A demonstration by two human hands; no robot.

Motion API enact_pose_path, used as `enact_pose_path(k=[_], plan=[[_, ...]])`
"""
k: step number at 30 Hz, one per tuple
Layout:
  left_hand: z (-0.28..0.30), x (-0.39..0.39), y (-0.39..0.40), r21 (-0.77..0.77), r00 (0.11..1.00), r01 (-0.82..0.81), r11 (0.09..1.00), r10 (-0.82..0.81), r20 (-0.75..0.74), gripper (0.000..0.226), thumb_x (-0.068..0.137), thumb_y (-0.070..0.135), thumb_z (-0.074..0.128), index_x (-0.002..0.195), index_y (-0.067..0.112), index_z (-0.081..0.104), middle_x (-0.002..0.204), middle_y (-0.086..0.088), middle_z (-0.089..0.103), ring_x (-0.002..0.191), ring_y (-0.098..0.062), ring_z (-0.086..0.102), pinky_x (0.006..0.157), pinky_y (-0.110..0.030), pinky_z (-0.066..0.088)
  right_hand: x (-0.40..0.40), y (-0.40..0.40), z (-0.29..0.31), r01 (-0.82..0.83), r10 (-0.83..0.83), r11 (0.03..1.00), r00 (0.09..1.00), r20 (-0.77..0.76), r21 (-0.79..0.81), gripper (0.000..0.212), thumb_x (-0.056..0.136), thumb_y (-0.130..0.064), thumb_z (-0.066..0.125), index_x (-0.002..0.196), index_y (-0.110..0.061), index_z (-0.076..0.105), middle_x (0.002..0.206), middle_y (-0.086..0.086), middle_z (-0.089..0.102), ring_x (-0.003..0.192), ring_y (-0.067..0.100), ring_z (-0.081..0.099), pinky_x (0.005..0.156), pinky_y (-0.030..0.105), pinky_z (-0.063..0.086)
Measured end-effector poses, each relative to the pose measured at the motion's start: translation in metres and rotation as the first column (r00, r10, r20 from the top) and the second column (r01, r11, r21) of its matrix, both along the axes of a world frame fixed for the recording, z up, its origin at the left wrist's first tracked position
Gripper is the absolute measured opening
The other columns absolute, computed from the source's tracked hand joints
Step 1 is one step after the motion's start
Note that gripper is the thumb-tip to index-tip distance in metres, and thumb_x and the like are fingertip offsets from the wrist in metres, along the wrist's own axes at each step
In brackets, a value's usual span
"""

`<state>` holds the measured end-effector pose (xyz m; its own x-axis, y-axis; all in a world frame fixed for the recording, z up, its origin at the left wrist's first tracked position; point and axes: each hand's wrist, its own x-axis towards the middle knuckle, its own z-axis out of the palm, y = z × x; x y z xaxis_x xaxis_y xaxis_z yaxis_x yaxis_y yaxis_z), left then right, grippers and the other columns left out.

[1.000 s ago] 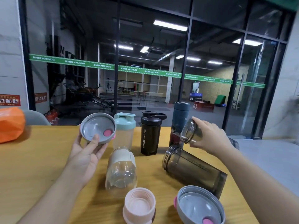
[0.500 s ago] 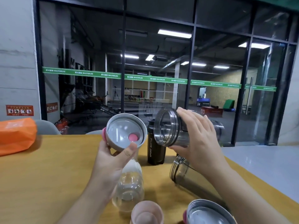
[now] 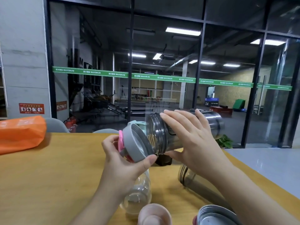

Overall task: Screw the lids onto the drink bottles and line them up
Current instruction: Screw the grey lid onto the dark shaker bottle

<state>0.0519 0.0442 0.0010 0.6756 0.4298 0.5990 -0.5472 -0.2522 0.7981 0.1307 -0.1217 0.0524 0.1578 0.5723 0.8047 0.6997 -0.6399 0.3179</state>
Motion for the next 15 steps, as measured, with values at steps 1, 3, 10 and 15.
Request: enact_pose_path(k=[1, 3, 10, 15], plan=[[-0.001, 0.001, 0.0, 0.005, 1.0, 0.001, 1.0, -0.001, -0.007, 0.074, 0.043, 0.031, 0.079, 0.099, 0.034, 0.031, 0.103, 0.009, 0.051, 0.08, 0.016, 0.057, 0.069, -0.012, 0.05, 0.0, 0.001, 0.0, -0.003, 0.003, 1.0, 1.0, 0.001, -0.012, 0.104, 0.051, -0.039, 0.087, 0.138, -0.023, 0.034, 0.14, -0.002, 0.049, 0.129, 0.018, 0.035, 0.109, 0.058, 0.024], [-0.002, -0.001, 0.0, -0.001, 1.0, -0.005, 1.0, 0.005, -0.006, 0.077, 0.041, 0.035, 0.079, 0.1, 0.039, 0.029, 0.103, 0.009, 0.053, 0.083, 0.012, 0.059, 0.07, -0.021, 0.051, -0.001, 0.003, -0.001, -0.008, 0.008, 0.999, 1.0, 0.008, -0.031, 0.105, 0.05, -0.039, 0.088, 0.138, -0.023, 0.035, 0.14, -0.003, 0.049, 0.129, 0.018, 0.036, 0.109, 0.058, 0.025], [-0.005, 0.002, -0.002, 0.078, 0.999, -0.009, 0.997, 0.005, 0.049, 0.084, 0.04, 0.043, 0.088, 0.098, 0.054, 0.029, 0.098, 0.012, 0.062, 0.086, -0.005, 0.066, 0.076, -0.029, 0.054, -0.006, 0.006, -0.009, -0.03, 0.033, 0.997, 0.999, 0.043, -0.066, 0.101, 0.052, -0.038, 0.087, 0.138, -0.024, 0.035, 0.14, -0.004, 0.05, 0.129, 0.017, 0.038, 0.107, 0.056, 0.025], [-0.006, 0.004, -0.001, 0.023, 0.996, 0.076, 0.997, -0.077, 0.042, 0.096, 0.037, 0.045, 0.086, 0.116, 0.053, 0.033, 0.109, 0.021, 0.061, 0.103, -0.01, 0.064, 0.091, -0.046, 0.052, -0.009, 0.009, -0.01, -0.035, 0.038, 0.997, 0.998, 0.043, -0.072, 0.103, 0.05, -0.037, 0.088, 0.137, -0.025, 0.036, 0.14, -0.005, 0.05, 0.128, 0.017, 0.039, 0.106, 0.055, 0.025]])
